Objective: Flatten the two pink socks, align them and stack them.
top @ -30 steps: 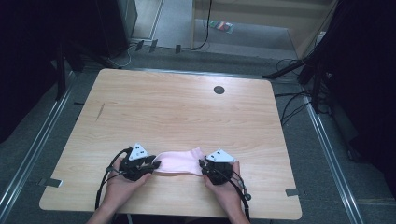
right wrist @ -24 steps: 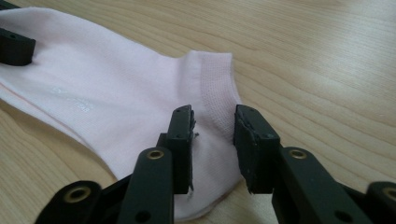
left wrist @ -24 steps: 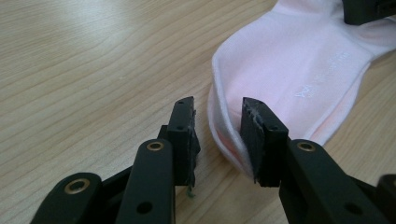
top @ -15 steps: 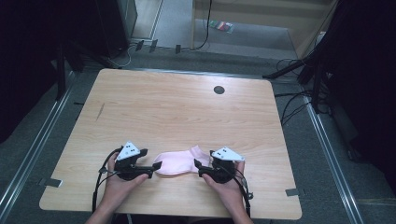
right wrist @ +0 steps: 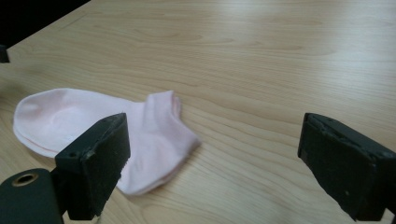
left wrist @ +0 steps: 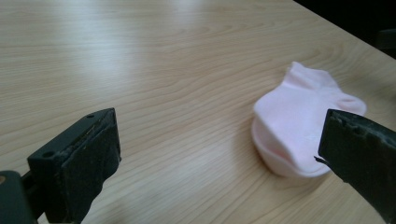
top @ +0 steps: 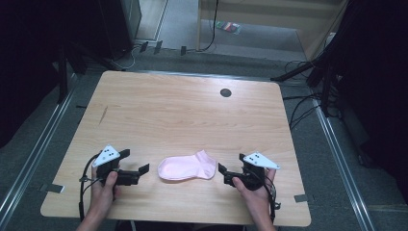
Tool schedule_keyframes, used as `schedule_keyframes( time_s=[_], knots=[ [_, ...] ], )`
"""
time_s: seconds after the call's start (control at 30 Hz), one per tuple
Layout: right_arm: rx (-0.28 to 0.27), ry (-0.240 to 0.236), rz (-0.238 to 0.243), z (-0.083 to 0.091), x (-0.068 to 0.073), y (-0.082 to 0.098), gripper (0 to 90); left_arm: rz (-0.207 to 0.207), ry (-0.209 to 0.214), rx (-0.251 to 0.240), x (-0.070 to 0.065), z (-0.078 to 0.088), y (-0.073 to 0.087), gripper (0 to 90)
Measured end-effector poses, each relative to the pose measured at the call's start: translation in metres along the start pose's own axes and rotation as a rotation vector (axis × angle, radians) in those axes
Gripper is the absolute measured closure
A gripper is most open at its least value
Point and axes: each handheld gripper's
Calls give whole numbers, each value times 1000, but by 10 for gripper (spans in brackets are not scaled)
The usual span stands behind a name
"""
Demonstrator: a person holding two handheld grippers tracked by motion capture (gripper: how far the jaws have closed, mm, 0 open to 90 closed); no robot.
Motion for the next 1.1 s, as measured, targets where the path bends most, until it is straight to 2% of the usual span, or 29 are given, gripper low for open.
schedule_keyframes(
  time_s=[0.1,0.23,0.3,0.33,0.4,0.5,0.77,0.87,0.97,1.1],
  knots=[
    [4,23,-11,8,-10,6,95,30,-28,-11,12,10,1,0],
    [19,66,-15,22,-25,16,96,38,-64,-21,25,21,3,0],
    [17,74,-16,25,-28,18,97,44,-72,-26,28,24,4,0],
    [25,98,-34,32,-37,24,102,58,-88,-32,36,31,5,0],
    [32,126,-48,39,-44,29,116,67,-104,-39,42,36,6,0],
    [34,161,-83,49,-56,37,121,63,-135,-36,49,43,8,0],
    [12,207,-101,75,-80,52,115,79,-197,-48,73,67,15,0],
    [16,217,-107,82,-88,56,0,79,-215,-55,78,75,16,0],
    [12,210,-129,91,-96,62,0,85,-236,-66,85,83,18,0],
    [2,237,-159,101,-106,71,0,98,-263,-85,94,92,19,0]
  ],
)
Point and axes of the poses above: each handheld gripper's, and its own axes: z roughly backward along the jaws, y roughly out of its underside, x roughly to its left, and after that the axes turned 10 degrees about z, right-handed
